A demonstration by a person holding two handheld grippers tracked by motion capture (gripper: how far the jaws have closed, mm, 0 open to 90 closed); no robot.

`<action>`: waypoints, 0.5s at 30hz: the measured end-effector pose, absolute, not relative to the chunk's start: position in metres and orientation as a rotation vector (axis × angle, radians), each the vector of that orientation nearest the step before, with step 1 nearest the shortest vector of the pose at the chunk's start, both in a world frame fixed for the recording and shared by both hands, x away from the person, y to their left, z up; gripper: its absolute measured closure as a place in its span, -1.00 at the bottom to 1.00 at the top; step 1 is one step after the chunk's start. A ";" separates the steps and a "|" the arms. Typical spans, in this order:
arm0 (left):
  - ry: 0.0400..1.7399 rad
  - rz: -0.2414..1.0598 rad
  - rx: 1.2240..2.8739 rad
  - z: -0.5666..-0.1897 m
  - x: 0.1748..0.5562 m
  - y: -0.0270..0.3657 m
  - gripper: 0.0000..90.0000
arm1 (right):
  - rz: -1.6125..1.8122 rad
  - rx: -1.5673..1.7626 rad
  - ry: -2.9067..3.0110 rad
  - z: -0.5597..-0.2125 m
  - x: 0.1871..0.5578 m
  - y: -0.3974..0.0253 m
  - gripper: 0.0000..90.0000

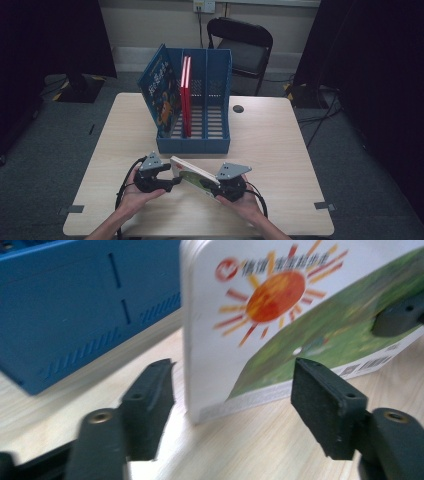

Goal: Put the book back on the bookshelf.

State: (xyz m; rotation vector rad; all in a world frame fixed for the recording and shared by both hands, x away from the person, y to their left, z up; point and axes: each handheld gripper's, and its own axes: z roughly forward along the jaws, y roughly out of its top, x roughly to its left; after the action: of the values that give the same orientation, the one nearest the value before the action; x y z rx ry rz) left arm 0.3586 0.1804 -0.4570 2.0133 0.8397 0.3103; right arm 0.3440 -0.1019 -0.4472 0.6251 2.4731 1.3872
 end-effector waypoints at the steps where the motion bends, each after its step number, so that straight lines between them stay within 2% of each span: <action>1: 0.845 0.309 2.013 -0.457 0.358 0.182 -0.31 | 1.387 0.631 2.474 -0.447 0.344 -0.103 0.70; 12: 0.874 0.311 1.992 -0.455 0.356 0.199 -0.63 | 1.425 0.677 2.482 -0.441 0.346 -0.108 0.71; 15: 0.872 0.326 2.008 -0.454 0.356 0.198 -0.63 | 1.430 0.682 2.482 -0.438 0.346 -0.109 0.71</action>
State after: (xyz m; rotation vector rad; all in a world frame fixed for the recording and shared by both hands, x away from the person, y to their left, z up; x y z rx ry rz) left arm 0.3564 0.1981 -0.4544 2.0077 0.8717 0.3256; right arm 0.3455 -0.1092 -0.4383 0.6823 2.4818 1.4305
